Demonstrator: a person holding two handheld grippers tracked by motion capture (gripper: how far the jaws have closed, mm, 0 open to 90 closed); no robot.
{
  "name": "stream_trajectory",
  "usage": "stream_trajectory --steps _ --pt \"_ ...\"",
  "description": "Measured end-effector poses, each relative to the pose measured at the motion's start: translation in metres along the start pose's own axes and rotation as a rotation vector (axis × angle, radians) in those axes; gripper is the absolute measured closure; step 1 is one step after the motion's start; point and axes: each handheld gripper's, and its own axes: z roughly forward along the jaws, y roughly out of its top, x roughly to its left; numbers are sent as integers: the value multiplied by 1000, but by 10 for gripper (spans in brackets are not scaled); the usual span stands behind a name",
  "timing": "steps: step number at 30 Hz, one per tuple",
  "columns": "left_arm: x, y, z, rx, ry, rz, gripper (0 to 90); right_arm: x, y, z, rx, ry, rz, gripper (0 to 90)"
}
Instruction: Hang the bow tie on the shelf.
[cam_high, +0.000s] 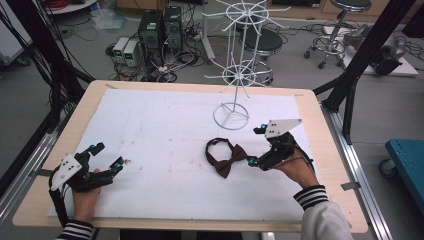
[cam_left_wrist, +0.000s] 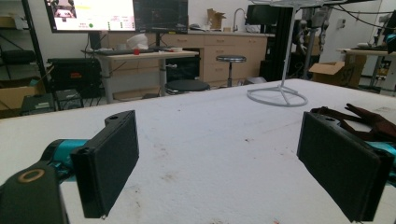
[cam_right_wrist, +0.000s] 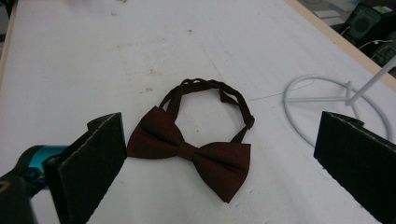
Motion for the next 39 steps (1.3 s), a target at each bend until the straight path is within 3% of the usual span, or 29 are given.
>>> stream_trajectory --steps 12,19,20,25,26,30,32,39 --pt "0 0 0 -3 0 3 132 -7 16 29 154 110 -111 16" --pt "0 0 0 -4 0 3 132 -9 22 43 198 162 -141 16" --pt "0 0 0 -5 0 4 132 -9 23 47 234 174 -160 17" --pt "0 0 0 -7 0 2 132 -9 26 56 267 197 -184 19" --pt "0 0 -1 -5 0 4 132 -10 28 60 298 195 -209 19" --pt "0 0 0 -5 0 5 132 -10 30 66 305 196 -215 30" --pt "0 0 -1 -4 -1 4 132 -9 28 72 333 217 -243 53" --pt "0 0 -1 -4 -1 4 132 -10 25 83 364 224 -257 54"
